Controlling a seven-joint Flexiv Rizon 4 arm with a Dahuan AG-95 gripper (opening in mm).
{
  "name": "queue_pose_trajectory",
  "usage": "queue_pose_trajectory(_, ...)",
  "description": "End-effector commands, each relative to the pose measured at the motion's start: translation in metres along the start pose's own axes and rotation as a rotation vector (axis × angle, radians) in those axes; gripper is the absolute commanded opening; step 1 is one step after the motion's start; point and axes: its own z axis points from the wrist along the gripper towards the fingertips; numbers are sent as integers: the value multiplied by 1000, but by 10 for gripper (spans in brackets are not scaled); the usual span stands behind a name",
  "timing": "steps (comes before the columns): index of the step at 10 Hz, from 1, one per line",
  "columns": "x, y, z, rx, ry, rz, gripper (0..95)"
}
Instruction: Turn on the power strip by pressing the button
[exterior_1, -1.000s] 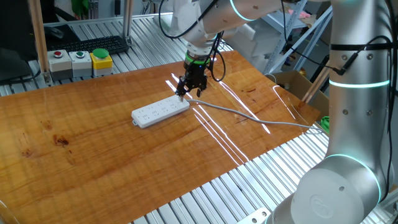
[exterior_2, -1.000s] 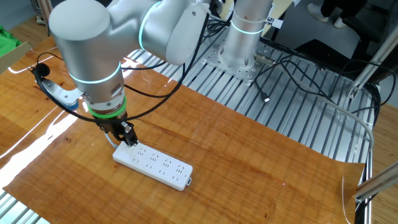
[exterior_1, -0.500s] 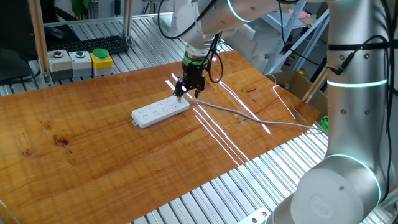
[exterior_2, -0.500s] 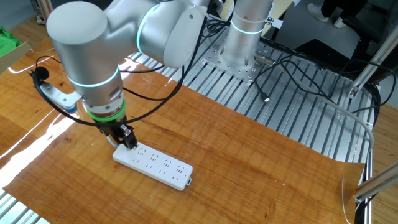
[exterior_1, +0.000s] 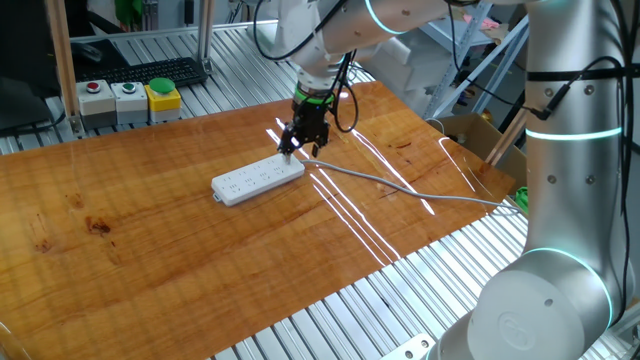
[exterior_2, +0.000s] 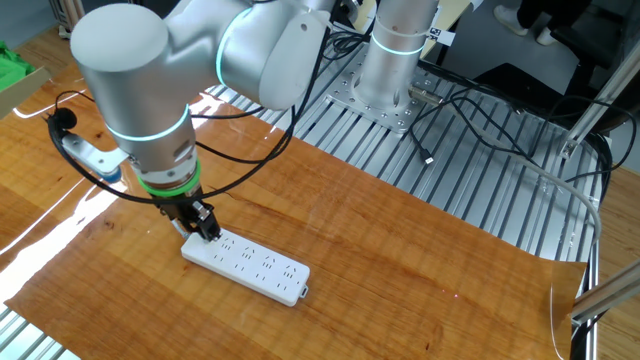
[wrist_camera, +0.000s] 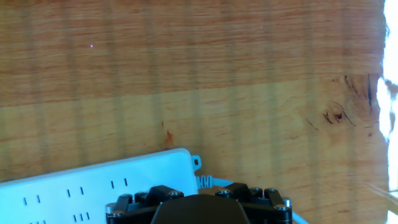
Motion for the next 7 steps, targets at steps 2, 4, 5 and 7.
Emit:
queue_pose_trajectory(2, 0, 1, 6, -3, 2, -3, 760)
queue_pose_trajectory(4, 0, 1, 10, -2, 0, -7, 760)
queue_pose_trajectory(5, -1, 0, 11, -2, -7, -8, 760)
queue_pose_trajectory(7, 1, -1, 9, -4, 3, -1, 760)
